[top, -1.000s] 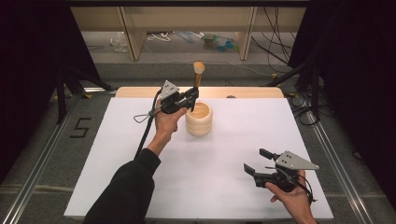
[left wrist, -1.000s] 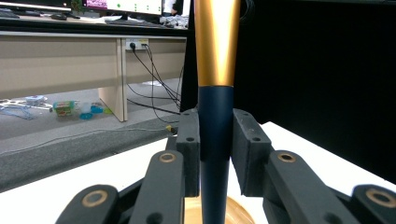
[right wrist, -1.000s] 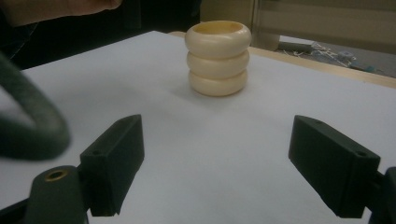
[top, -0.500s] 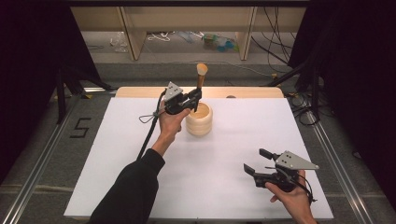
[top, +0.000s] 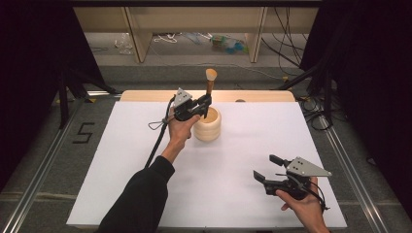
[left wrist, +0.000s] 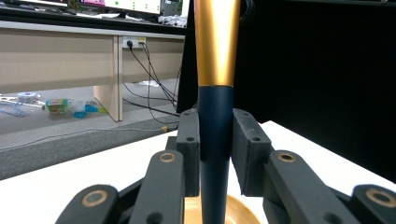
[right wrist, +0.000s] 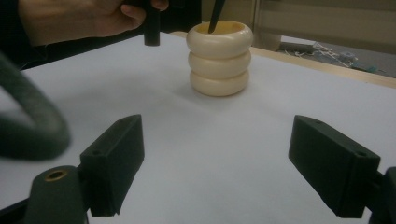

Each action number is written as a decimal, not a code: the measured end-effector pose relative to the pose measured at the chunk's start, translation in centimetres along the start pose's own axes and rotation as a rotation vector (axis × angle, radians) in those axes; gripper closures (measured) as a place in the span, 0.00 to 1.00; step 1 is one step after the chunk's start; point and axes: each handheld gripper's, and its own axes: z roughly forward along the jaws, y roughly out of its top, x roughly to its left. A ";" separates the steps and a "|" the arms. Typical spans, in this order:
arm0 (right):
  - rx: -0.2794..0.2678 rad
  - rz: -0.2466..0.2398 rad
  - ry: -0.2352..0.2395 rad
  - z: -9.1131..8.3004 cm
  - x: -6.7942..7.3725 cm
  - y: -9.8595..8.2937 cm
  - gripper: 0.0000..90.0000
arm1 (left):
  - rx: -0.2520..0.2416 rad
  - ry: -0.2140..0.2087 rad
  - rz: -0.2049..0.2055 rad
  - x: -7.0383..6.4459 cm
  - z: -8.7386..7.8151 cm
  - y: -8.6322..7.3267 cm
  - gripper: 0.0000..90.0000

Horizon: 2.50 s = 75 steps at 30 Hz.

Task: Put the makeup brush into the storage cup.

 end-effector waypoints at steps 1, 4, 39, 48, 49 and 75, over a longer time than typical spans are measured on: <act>-0.003 0.001 0.003 0.0 0.0 0.0 0.22 | 0.001 -0.001 -0.005 0.0 0.0 -0.1 0.82; -0.001 0.001 0.001 0.0 0.0 0.0 0.22 | 0.003 0.003 0.003 0.1 0.0 -0.3 0.82; 0.007 -0.007 -0.002 0.0 0.0 0.0 0.22 | 0.036 0.013 -0.012 0.8 0.3 -2.8 0.82; 0.008 -0.005 -0.002 0.0 0.0 0.0 0.22 | 0.046 0.013 -0.009 0.7 0.3 -3.0 0.82; 0.008 -0.005 -0.004 0.0 0.0 0.0 0.22 | 0.050 0.014 -0.008 0.7 0.3 -3.1 0.82; -0.007 -0.002 0.003 0.1 0.0 -0.1 0.22 | 0.061 0.022 0.018 1.2 -0.4 -2.4 0.71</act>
